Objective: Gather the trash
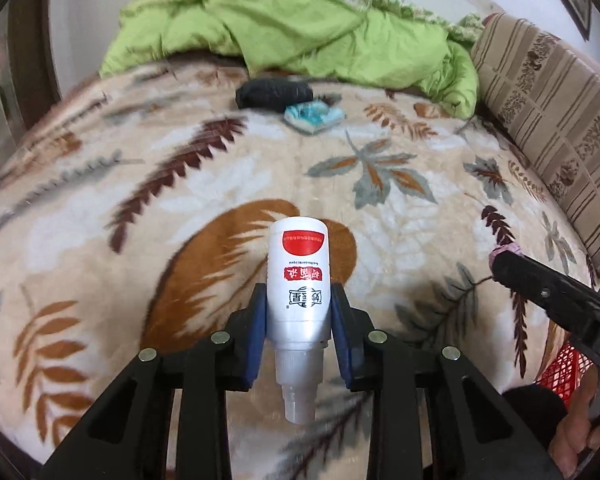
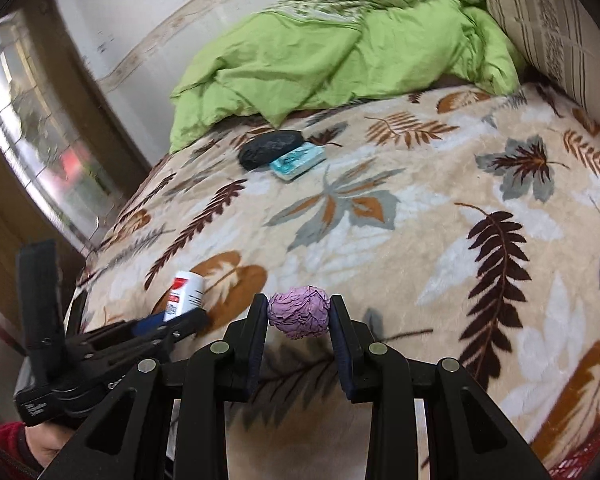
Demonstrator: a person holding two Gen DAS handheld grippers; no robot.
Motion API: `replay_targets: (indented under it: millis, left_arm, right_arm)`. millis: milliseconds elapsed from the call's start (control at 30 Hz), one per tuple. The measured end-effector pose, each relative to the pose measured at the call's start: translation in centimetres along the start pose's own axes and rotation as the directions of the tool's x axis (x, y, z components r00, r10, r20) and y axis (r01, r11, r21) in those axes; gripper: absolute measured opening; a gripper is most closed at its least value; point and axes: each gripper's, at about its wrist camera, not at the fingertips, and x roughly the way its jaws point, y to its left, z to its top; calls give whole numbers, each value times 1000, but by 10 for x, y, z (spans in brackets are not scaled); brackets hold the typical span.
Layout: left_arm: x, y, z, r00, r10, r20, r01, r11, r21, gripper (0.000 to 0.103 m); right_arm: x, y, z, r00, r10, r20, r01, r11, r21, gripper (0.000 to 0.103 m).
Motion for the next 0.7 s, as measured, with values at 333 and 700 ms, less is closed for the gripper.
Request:
replay_targets:
  millis: [333,700]
  left_arm:
    - [-35,-16,-6,993,64,95,-69,996,48,29]
    - [-46,-24,-13,987,100,124,-111,990,84,29]
  right_arm:
    - [-19,0,-14,999,-42,20,42,999,-5,32]
    - [-20,-3,-18,999,-49,13,48,999,11,32]
